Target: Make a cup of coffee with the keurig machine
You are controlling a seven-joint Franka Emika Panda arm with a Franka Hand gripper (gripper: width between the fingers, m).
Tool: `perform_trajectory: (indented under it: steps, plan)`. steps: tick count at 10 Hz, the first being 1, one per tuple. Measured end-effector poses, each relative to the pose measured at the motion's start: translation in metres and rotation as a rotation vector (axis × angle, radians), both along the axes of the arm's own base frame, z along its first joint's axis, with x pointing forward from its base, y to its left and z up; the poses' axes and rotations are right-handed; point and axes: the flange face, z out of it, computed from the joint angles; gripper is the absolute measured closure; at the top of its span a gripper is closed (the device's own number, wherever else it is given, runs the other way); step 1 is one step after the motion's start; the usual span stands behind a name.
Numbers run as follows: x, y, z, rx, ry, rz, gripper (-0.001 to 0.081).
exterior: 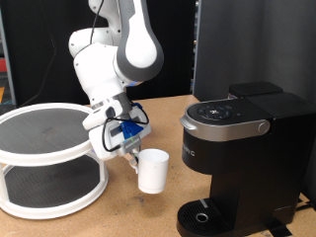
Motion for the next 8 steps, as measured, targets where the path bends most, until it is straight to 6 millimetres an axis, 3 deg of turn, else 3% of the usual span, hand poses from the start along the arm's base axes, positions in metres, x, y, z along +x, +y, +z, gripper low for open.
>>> perform_trajectory:
  steps: [8]
  plan:
    - [0.023,0.026,-0.022,0.014,0.017,-0.013,0.0730]
